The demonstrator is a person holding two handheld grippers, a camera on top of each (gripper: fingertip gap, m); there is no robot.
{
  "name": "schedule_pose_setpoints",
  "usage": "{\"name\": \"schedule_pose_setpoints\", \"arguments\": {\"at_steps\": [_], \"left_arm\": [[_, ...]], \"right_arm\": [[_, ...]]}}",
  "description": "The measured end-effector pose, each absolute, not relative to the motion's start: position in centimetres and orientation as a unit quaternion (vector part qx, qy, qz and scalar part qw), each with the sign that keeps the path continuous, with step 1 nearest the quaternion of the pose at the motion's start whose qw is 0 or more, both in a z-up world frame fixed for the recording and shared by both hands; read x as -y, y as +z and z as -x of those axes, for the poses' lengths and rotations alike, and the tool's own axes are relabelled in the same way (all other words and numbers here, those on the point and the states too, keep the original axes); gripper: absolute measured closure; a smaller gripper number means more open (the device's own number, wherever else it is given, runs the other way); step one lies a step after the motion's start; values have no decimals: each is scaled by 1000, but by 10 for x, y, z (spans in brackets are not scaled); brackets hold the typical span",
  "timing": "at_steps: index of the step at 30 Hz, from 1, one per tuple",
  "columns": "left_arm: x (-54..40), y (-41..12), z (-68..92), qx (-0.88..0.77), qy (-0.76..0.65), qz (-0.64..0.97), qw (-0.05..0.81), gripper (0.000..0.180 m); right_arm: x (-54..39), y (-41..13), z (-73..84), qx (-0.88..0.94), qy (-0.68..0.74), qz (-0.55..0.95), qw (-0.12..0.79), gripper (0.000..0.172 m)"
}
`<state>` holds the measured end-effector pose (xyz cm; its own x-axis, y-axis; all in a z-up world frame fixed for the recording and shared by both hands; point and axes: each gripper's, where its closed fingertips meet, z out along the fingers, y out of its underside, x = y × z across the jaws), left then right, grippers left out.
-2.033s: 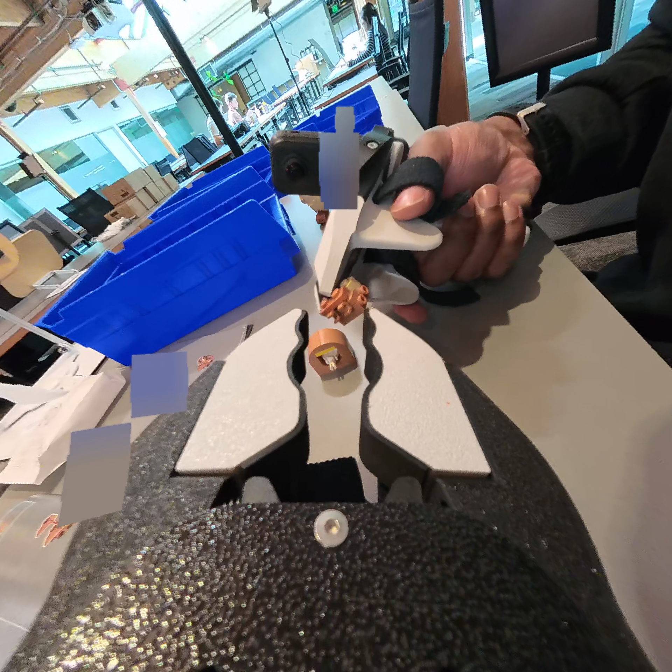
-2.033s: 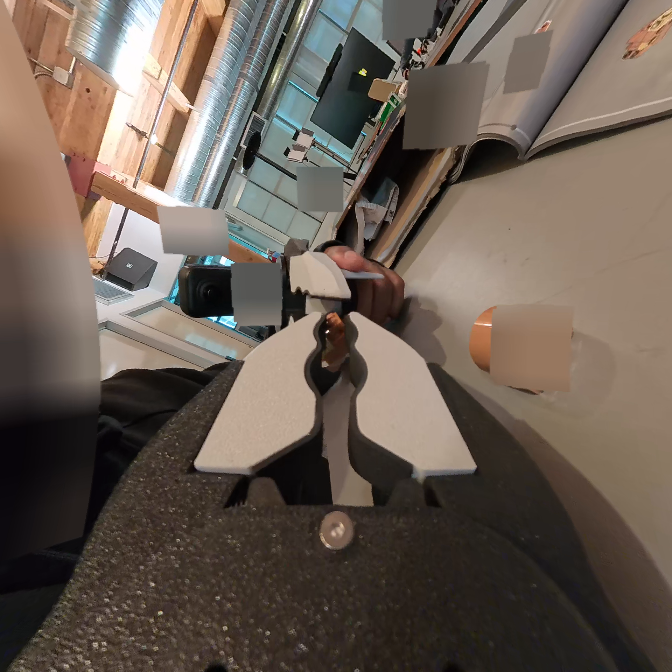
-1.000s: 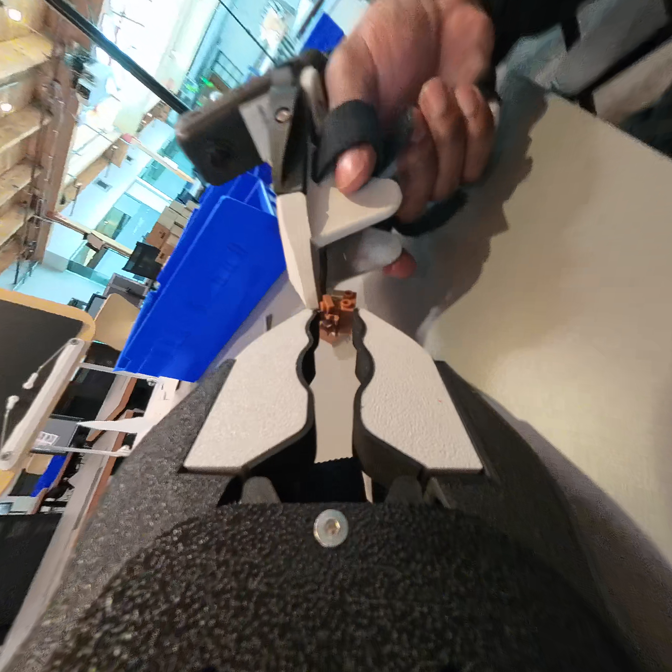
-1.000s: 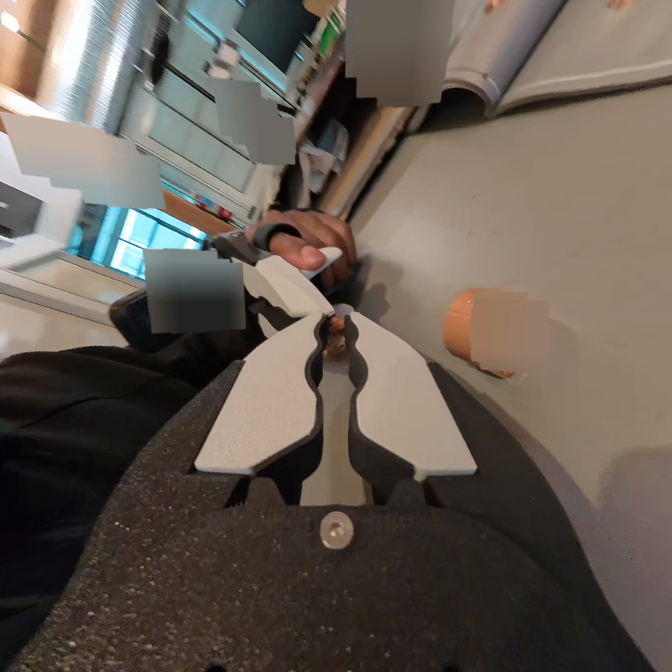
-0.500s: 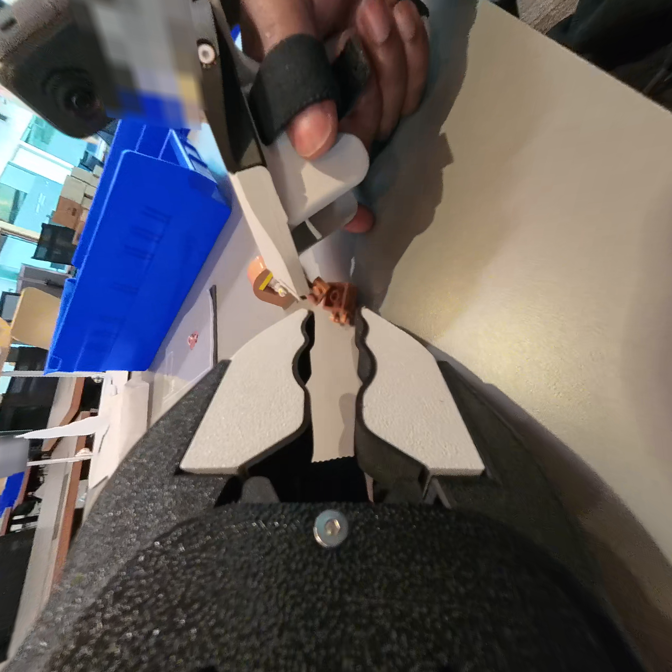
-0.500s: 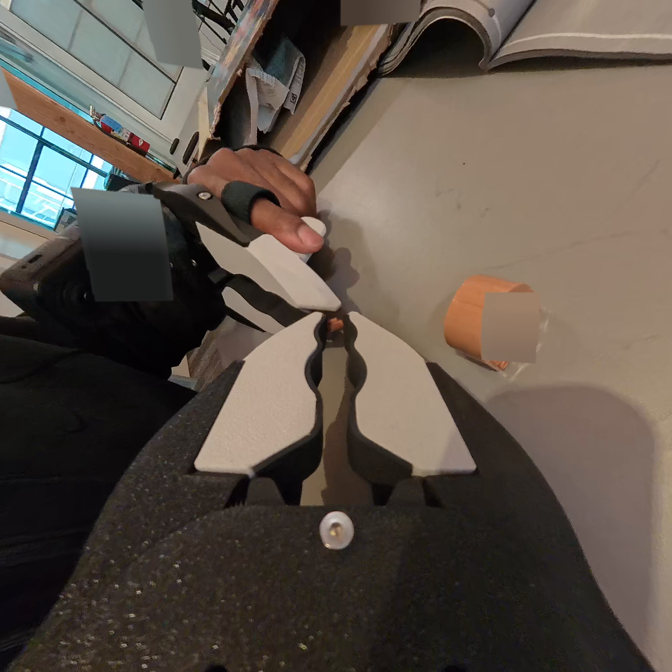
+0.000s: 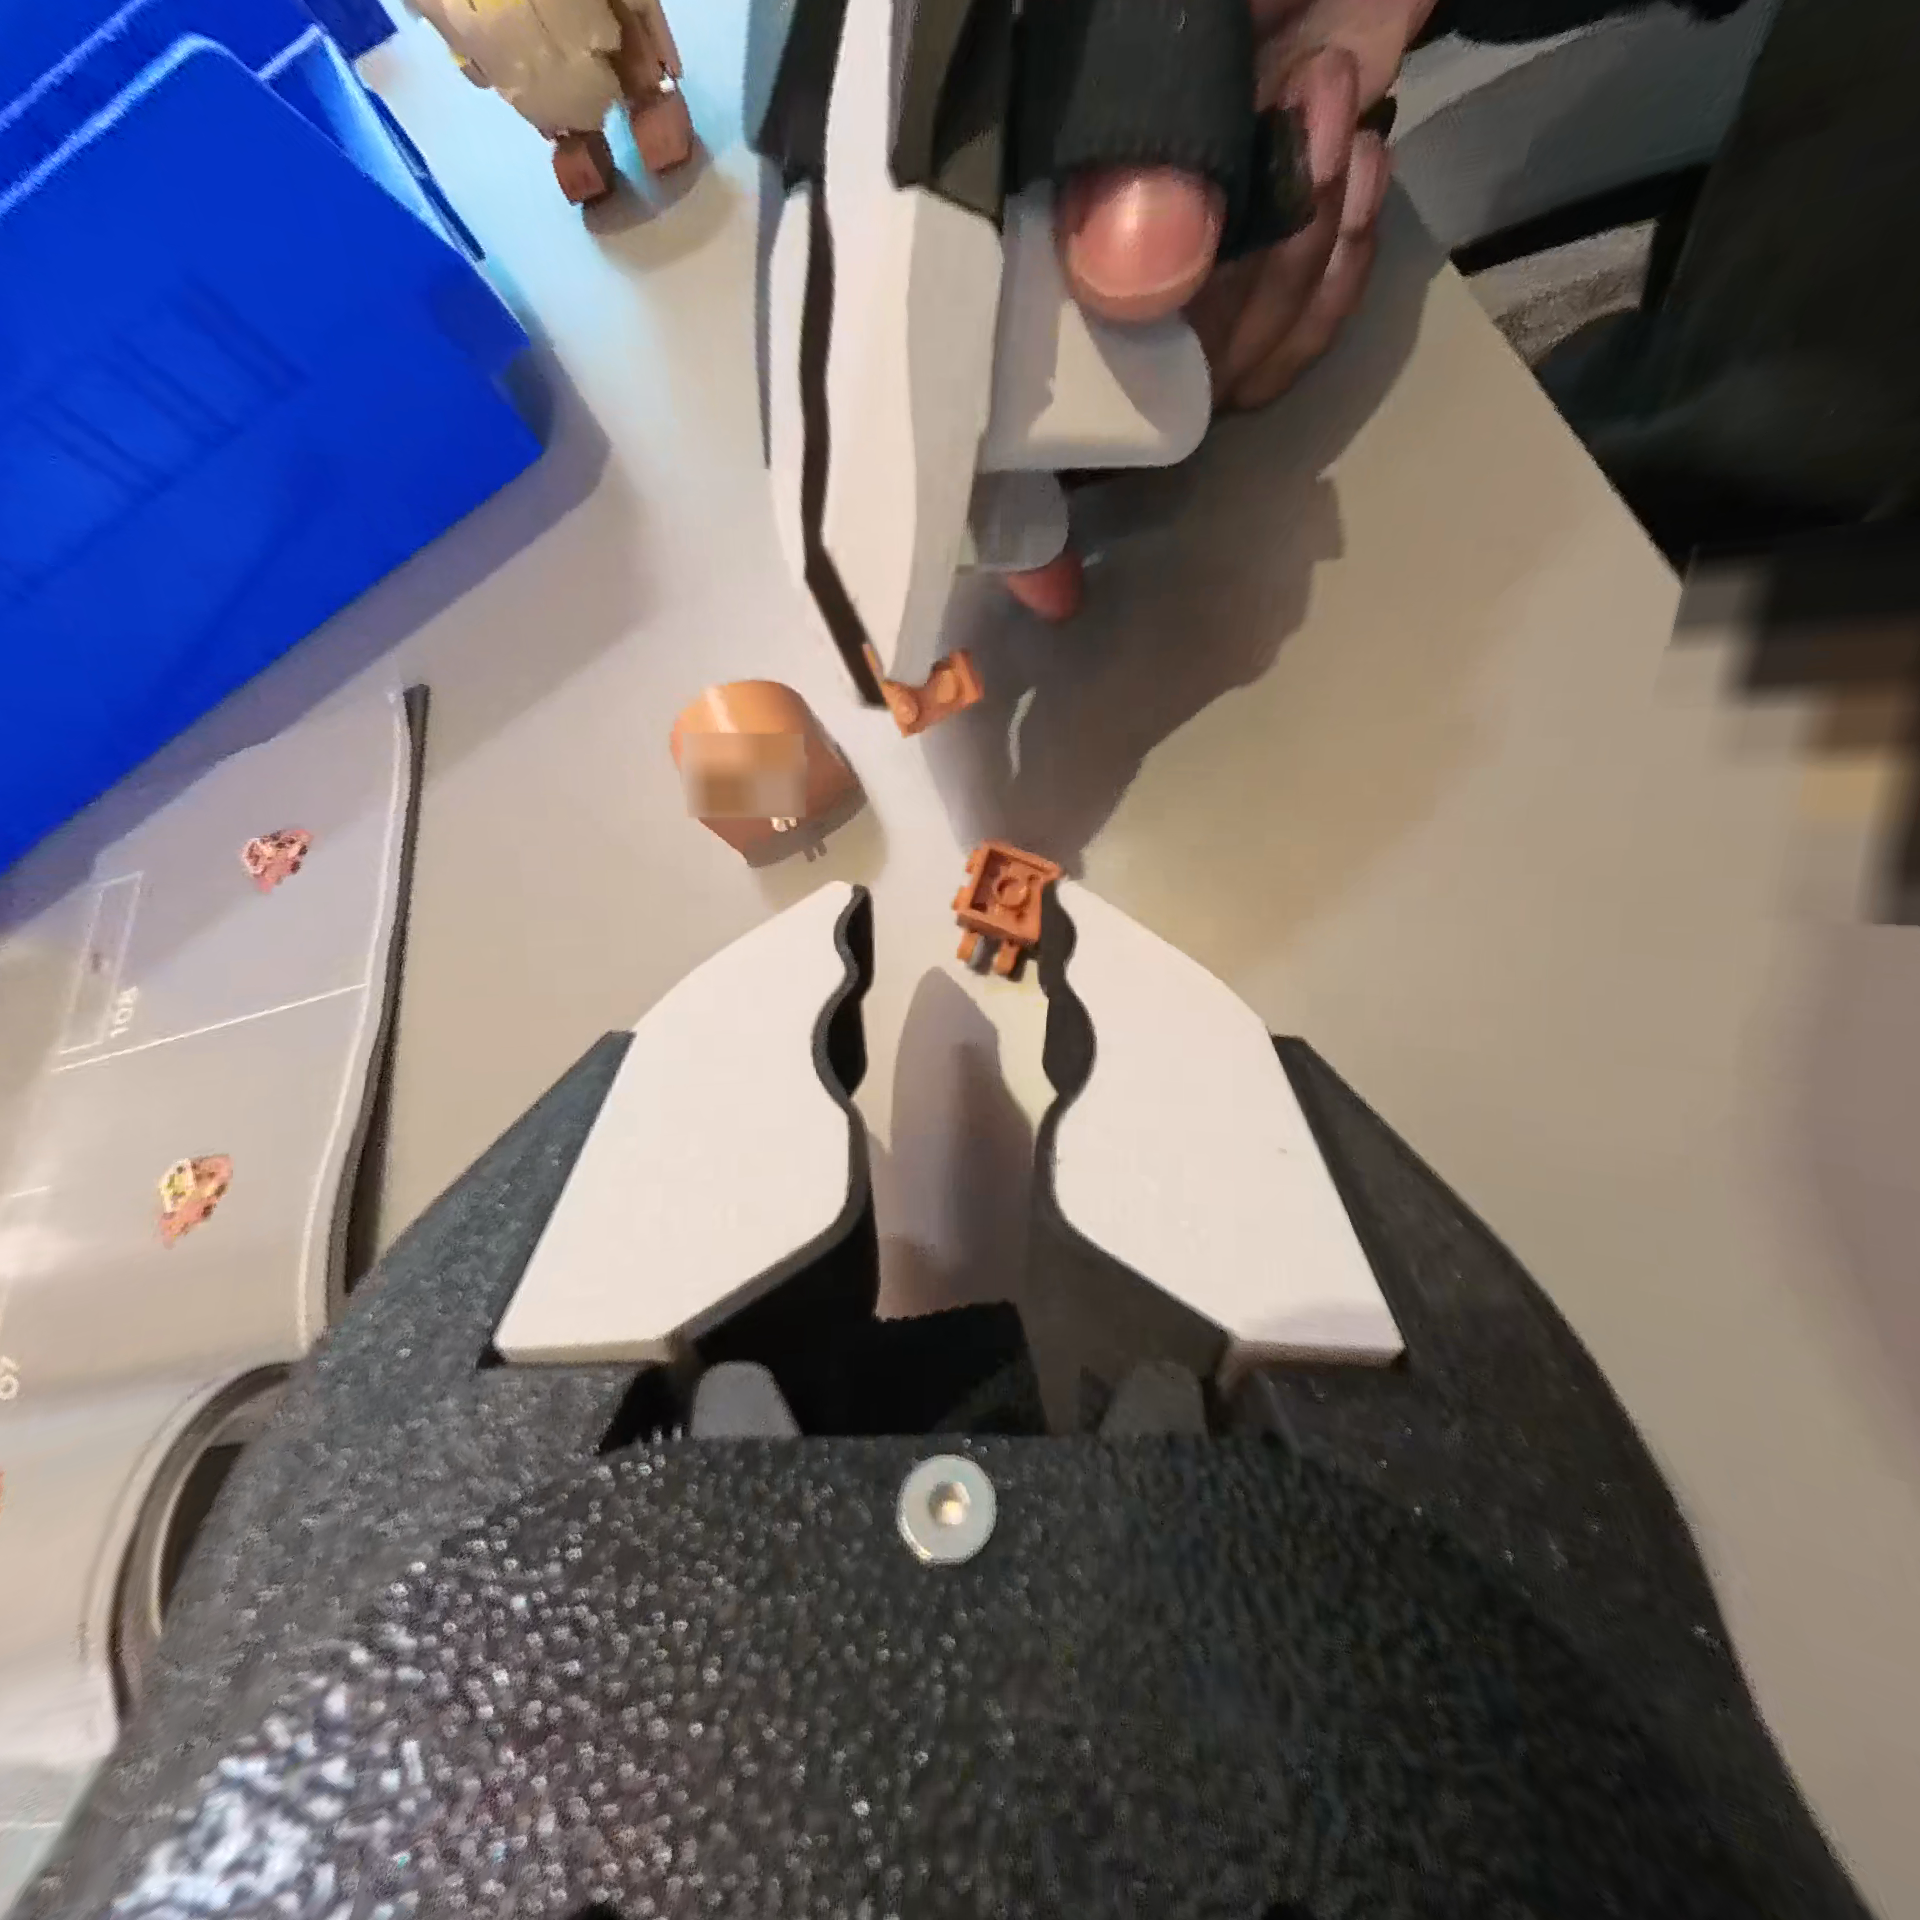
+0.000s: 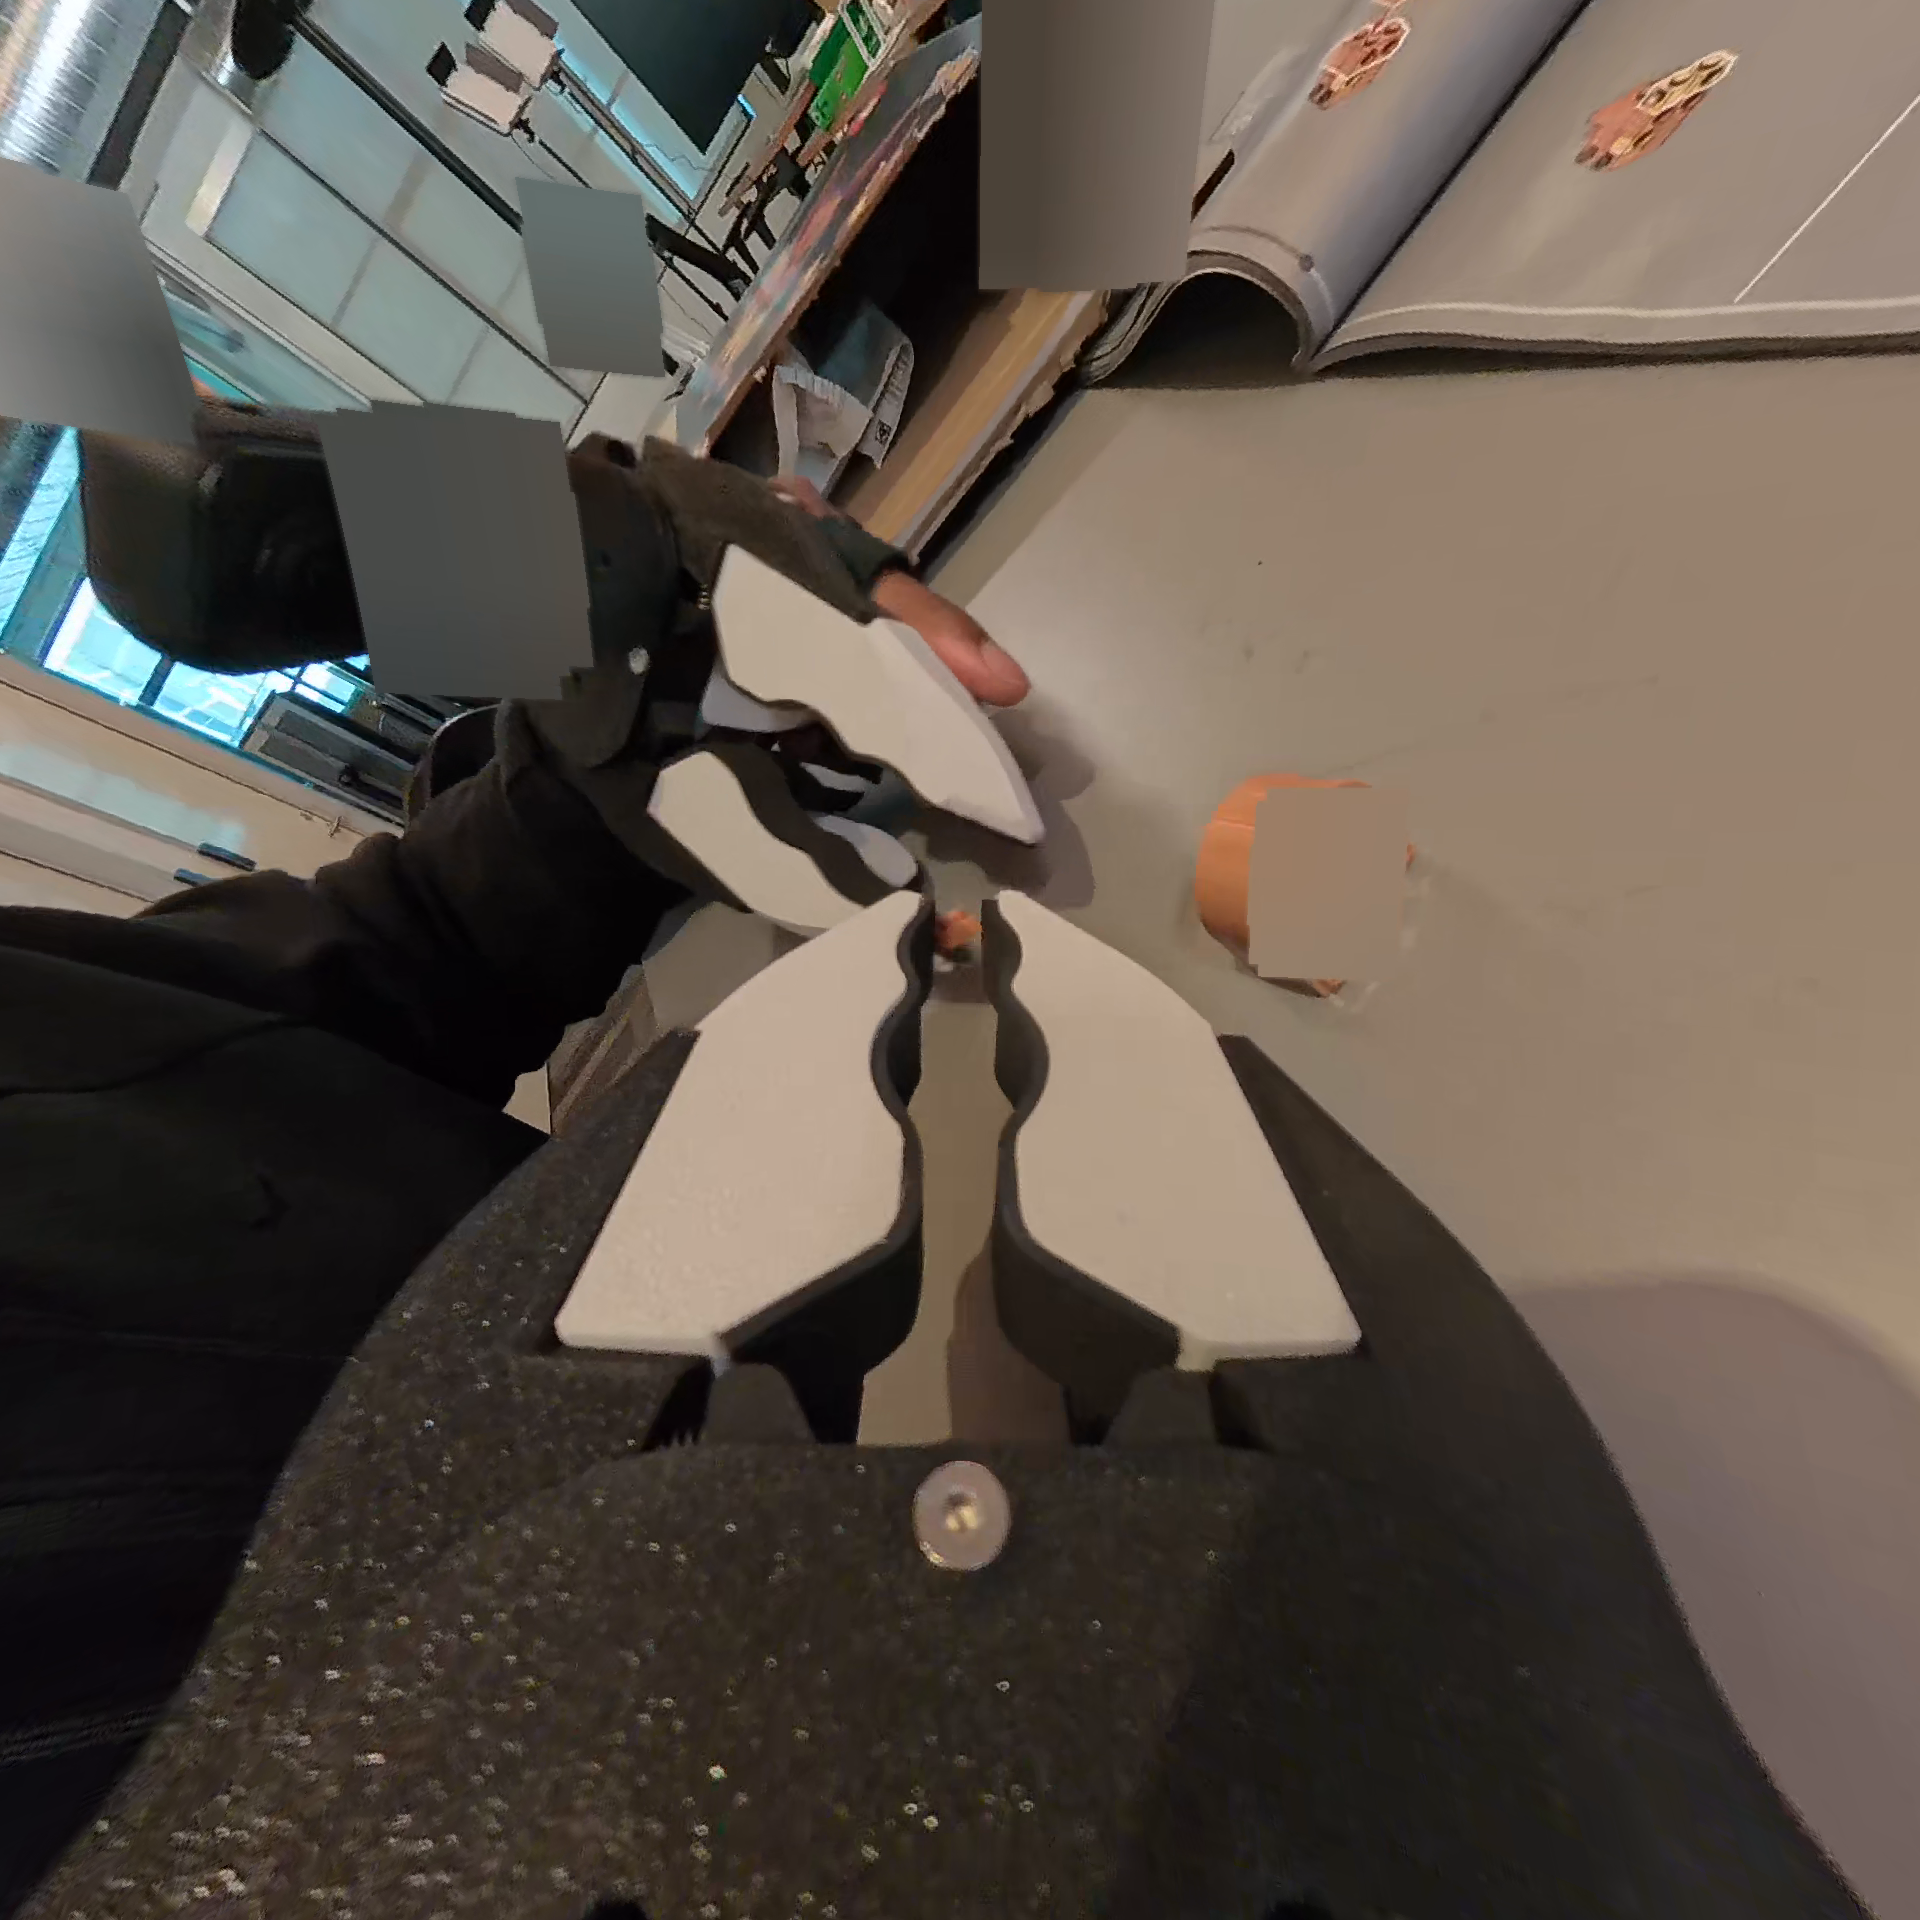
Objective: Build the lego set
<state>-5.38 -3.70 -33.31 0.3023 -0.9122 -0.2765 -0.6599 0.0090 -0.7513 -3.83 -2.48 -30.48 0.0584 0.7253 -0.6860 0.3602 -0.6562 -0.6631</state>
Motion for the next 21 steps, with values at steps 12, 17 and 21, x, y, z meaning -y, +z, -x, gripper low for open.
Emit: {"name": "schedule_pose_setpoints", "arguments": {"at_steps": [12, 17, 21], "left_arm": [[26, -332, 47, -608, -115, 649, 444, 167], [41, -317, 46, -660, -7, 539, 523, 164], [63, -329, 52, -656, -44, 561, 502, 151]], "right_arm": [[29, -300, 36, 389, 586, 693, 158, 164], [30, -300, 36, 393, 585, 692, 158, 164], [31, -300, 36, 395, 587, 689, 157, 164]]}}
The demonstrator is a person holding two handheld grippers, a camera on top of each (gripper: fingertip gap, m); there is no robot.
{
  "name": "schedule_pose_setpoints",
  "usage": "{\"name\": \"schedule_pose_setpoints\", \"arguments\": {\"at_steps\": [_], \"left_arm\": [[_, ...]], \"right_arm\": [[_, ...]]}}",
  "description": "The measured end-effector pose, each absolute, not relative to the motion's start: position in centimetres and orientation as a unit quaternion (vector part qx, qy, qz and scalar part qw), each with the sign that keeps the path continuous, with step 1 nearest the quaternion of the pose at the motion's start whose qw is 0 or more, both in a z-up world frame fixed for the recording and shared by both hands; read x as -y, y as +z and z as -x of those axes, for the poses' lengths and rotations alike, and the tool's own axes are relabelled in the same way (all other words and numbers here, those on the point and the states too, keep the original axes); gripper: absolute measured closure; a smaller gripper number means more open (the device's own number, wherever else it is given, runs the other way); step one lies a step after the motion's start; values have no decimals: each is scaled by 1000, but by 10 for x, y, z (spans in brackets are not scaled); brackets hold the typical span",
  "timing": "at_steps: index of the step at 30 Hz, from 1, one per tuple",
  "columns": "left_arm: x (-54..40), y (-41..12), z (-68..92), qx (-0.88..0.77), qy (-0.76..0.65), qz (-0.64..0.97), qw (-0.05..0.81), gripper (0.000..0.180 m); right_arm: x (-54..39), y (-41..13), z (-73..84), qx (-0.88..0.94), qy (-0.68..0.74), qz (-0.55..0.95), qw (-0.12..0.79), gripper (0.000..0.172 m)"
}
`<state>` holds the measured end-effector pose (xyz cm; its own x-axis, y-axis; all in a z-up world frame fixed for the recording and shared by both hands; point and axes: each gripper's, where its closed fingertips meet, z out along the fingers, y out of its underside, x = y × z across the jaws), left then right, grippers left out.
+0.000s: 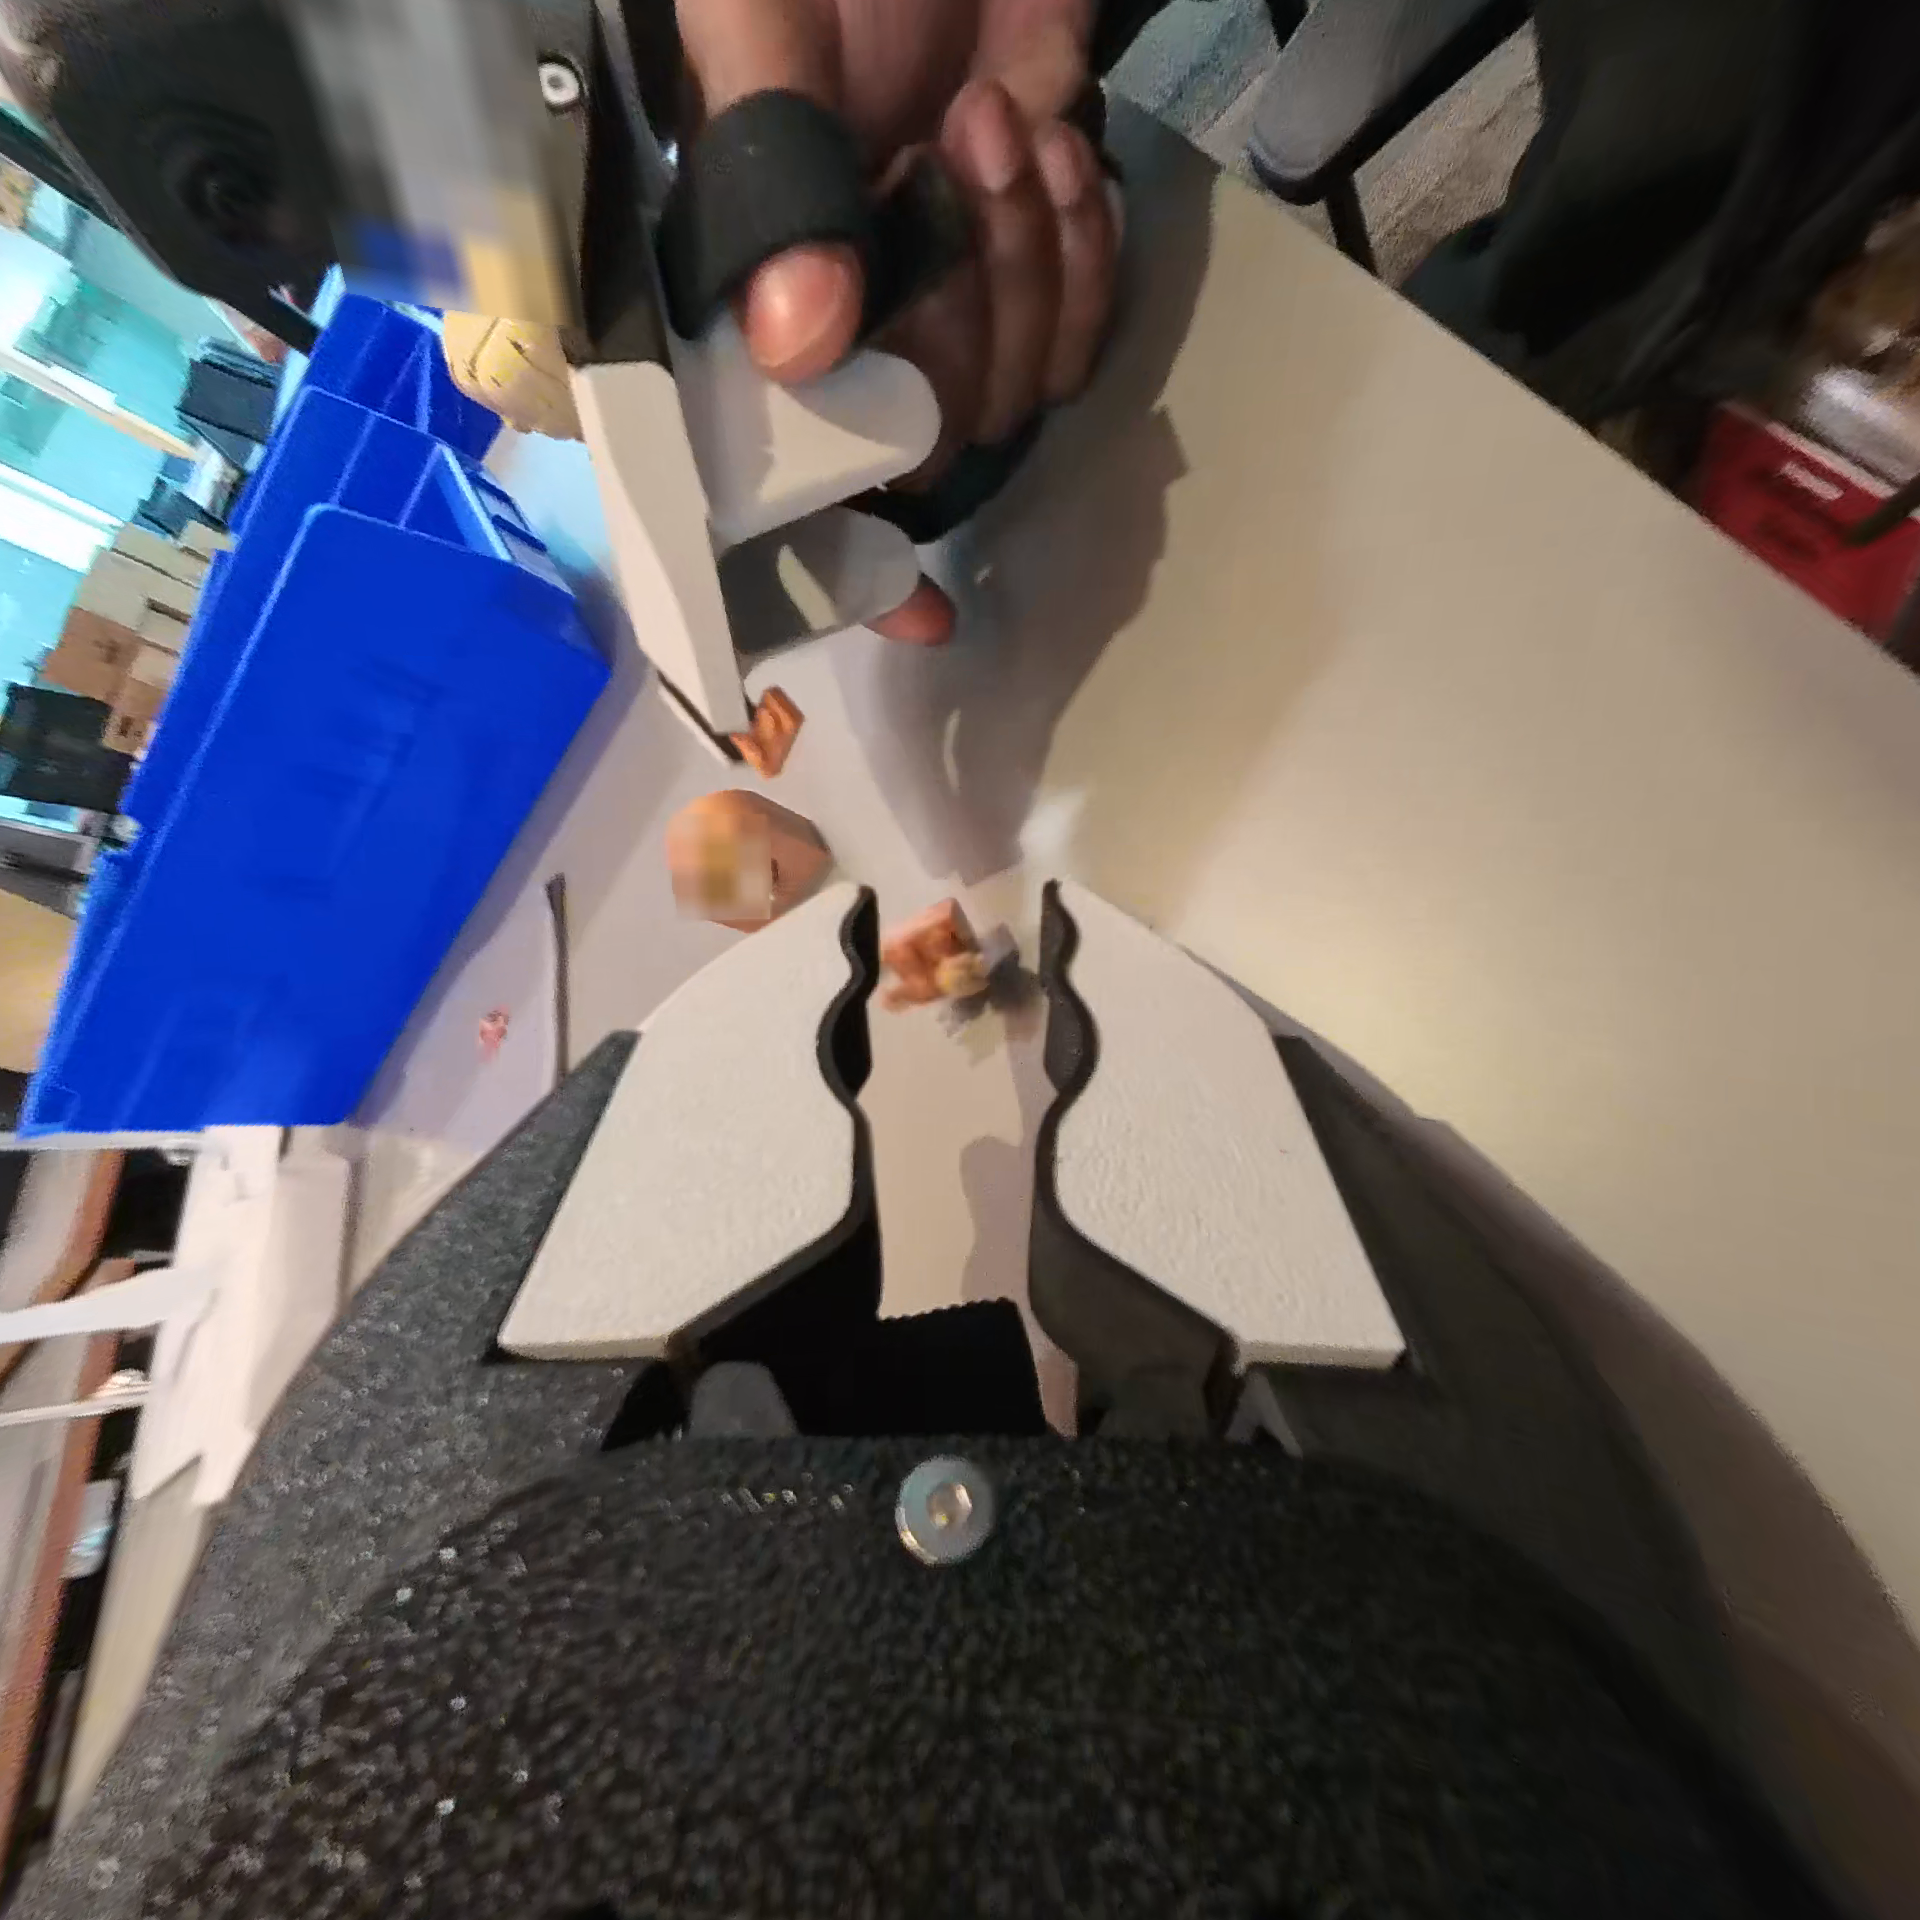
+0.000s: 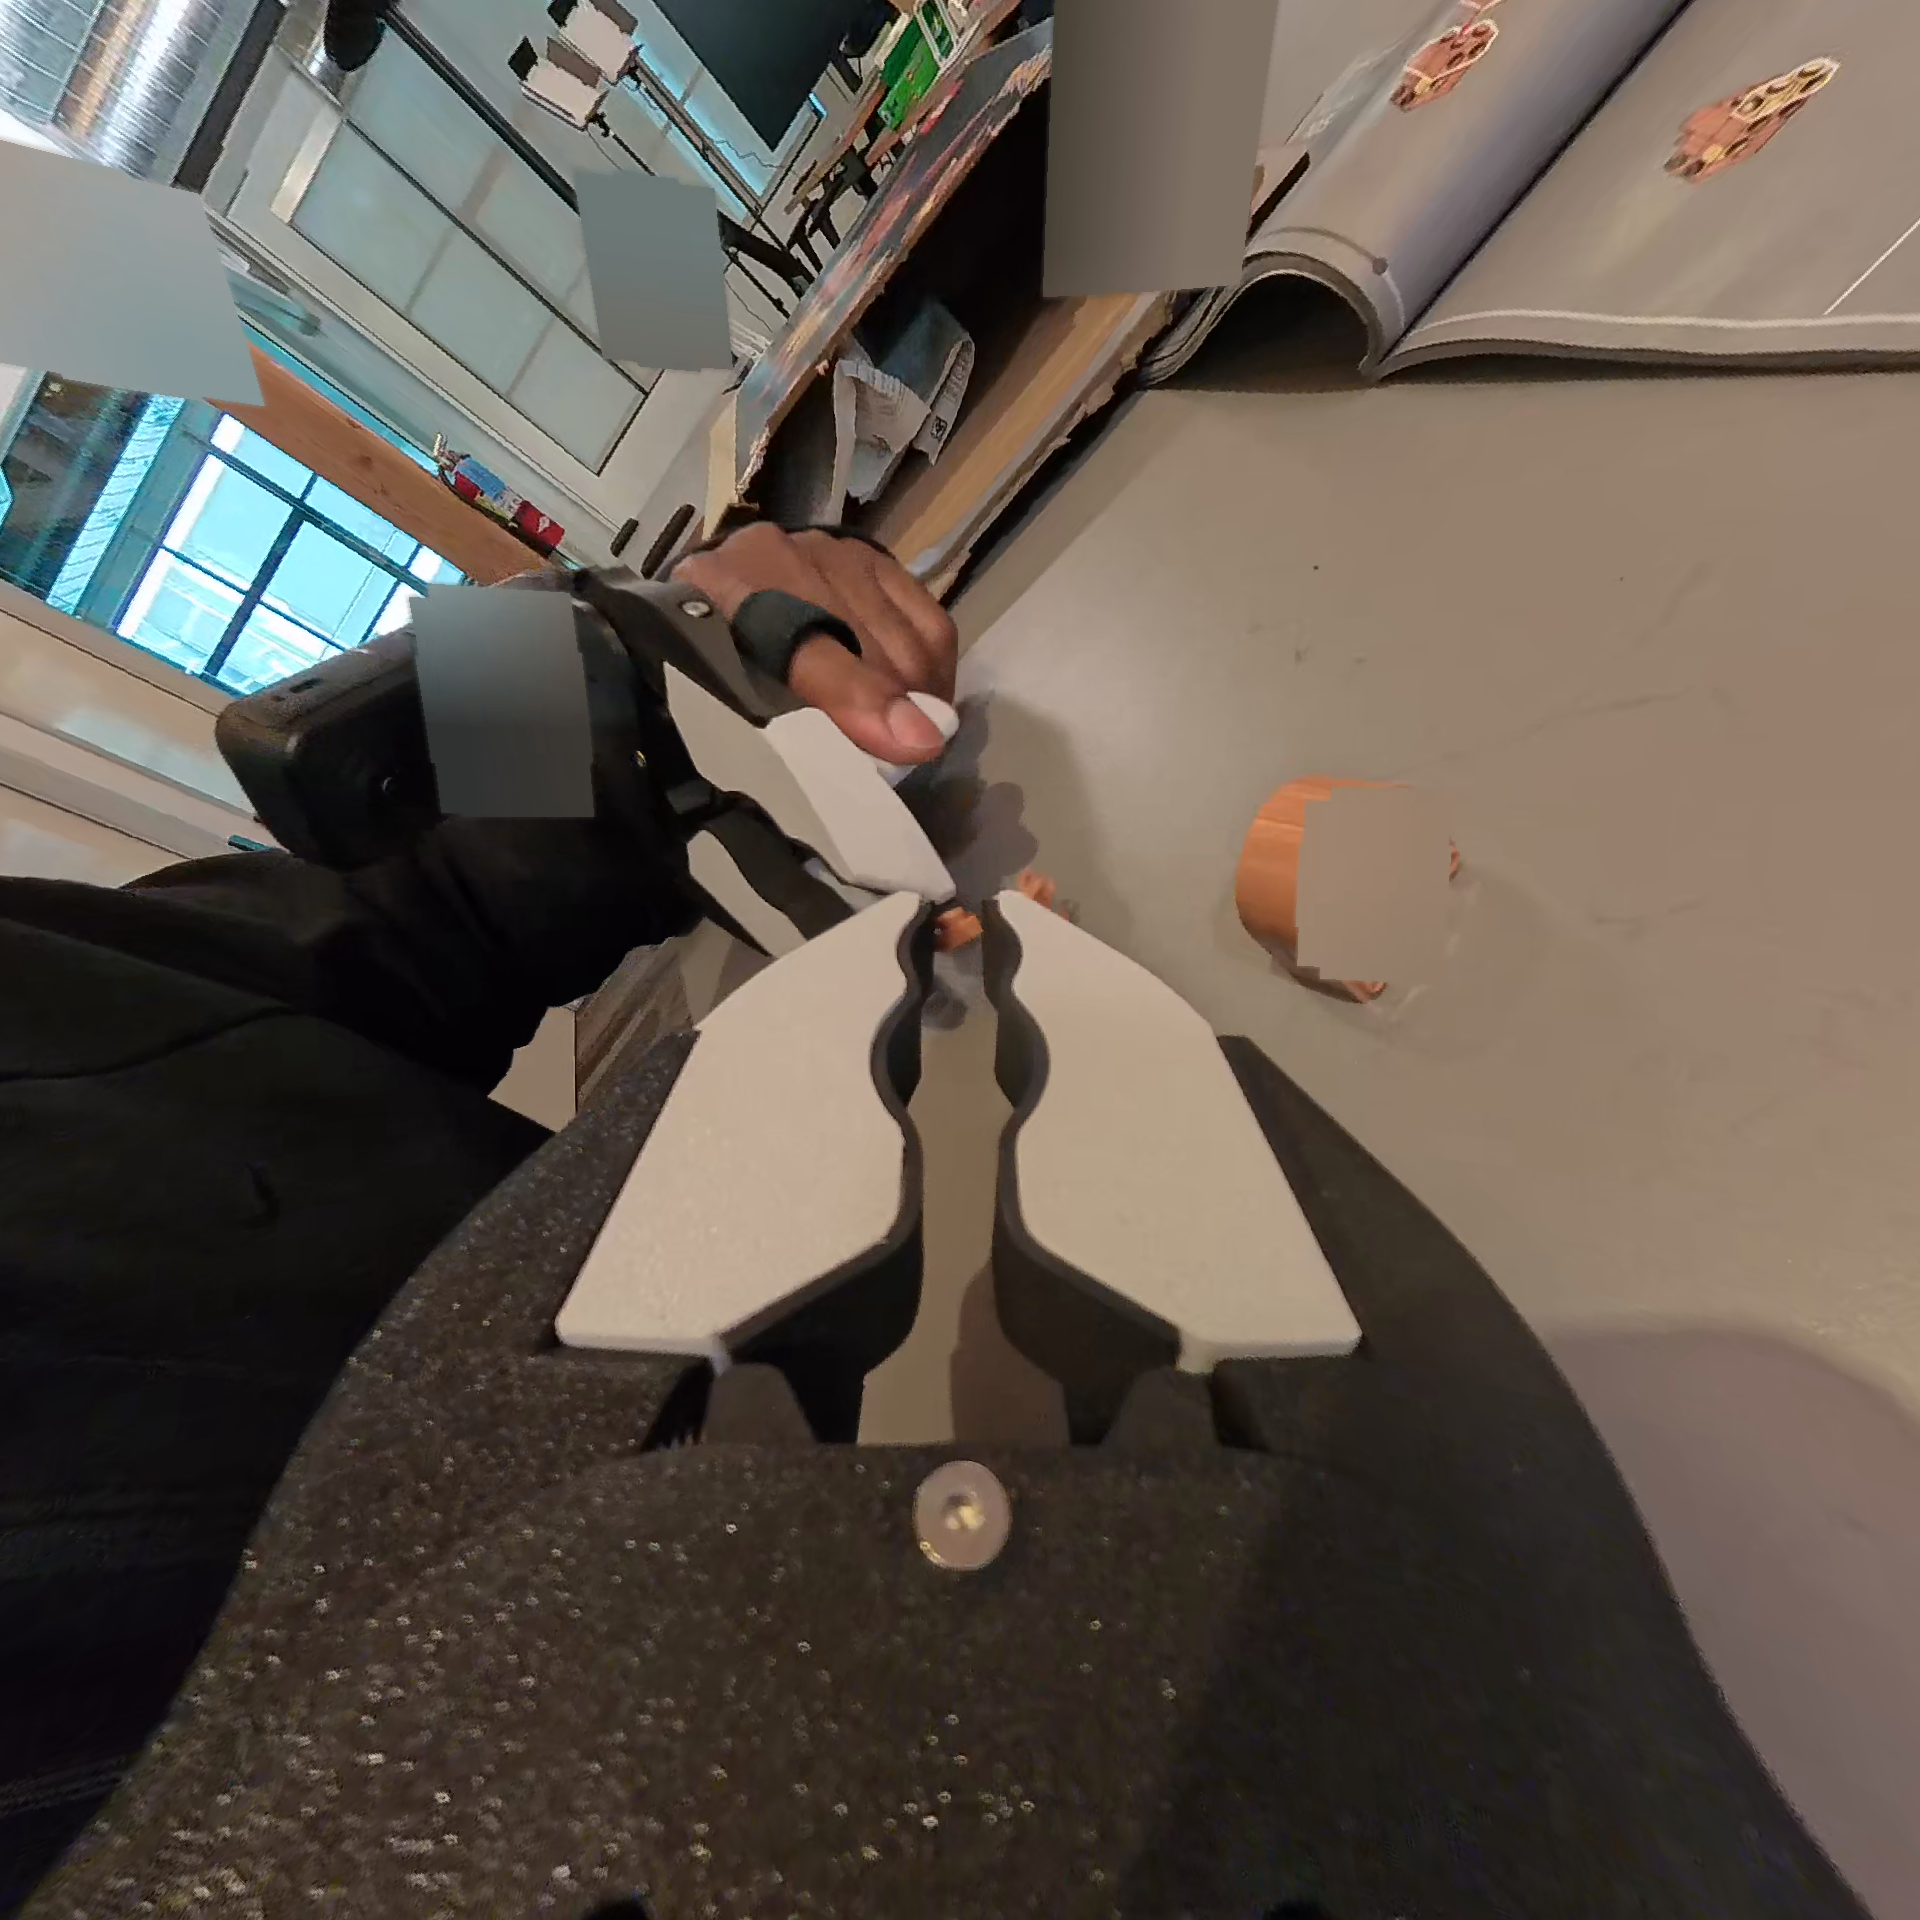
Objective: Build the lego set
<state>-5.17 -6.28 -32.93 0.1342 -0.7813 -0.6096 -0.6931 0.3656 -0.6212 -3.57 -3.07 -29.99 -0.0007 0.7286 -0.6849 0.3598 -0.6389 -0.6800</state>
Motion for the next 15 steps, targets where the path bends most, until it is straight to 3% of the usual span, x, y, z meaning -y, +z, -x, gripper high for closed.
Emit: {"name": "schedule_pose_setpoints", "arguments": {"at_steps": [5, 15], "left_arm": [[56, -322, 68, -593, -87, 630, 494, 158], [40, -351, 70, -603, -151, 700, 351, 148]], "right_arm": [[32, -300, 36, 397, 588, 687, 156, 164], [29, -299, 34, 391, 589, 689, 162, 164]]}}
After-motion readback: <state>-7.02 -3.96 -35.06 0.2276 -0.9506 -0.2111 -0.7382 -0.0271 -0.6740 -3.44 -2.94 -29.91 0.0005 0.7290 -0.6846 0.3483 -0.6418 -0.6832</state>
